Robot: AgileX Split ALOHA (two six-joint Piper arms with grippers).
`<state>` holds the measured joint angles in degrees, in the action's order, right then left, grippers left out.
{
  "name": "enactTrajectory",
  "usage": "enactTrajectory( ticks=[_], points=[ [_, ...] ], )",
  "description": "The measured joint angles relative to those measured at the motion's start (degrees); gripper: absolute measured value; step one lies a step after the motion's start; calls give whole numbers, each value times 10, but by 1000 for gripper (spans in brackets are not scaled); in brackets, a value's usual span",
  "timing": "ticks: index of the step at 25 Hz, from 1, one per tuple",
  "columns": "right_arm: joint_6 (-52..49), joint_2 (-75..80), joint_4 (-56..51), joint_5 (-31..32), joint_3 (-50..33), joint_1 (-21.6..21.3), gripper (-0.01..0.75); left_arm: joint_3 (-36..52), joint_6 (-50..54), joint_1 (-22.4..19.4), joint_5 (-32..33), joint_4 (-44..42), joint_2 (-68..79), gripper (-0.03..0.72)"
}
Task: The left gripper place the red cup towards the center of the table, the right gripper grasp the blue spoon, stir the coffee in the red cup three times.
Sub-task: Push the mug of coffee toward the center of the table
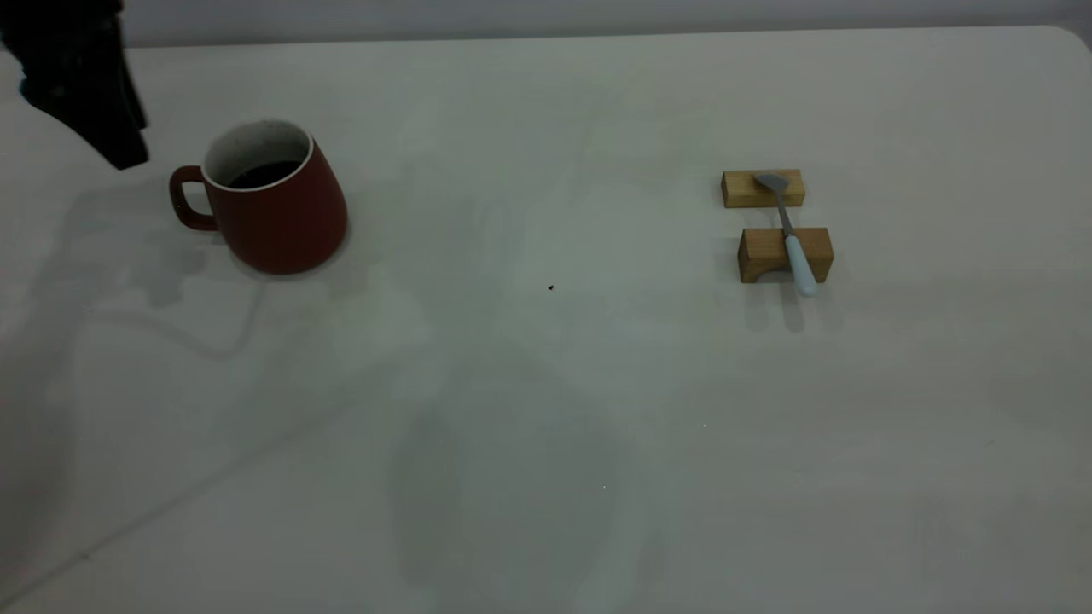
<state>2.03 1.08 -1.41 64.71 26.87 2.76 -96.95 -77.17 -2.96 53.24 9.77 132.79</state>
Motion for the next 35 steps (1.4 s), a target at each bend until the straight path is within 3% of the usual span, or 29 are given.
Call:
enactTrajectory(
  ticks=[5, 14, 18, 25, 35],
  points=[
    [0, 0, 0, 0, 0, 0, 237, 0, -66, 0, -35, 27, 5, 558],
    [0, 0, 0, 0, 0, 0, 237, -1, -118, 1, -44, 31, 38, 558],
    [0, 0, 0, 0, 0, 0, 237, -1, -139, 9, -88, 31, 76, 558],
    [0, 0, 0, 0, 0, 0, 237, -1, -152, 53, -143, 25, 108, 558],
    [0, 0, 0, 0, 0, 0, 237, -1, -122, 152, -176, 33, 112, 558]
  ],
)
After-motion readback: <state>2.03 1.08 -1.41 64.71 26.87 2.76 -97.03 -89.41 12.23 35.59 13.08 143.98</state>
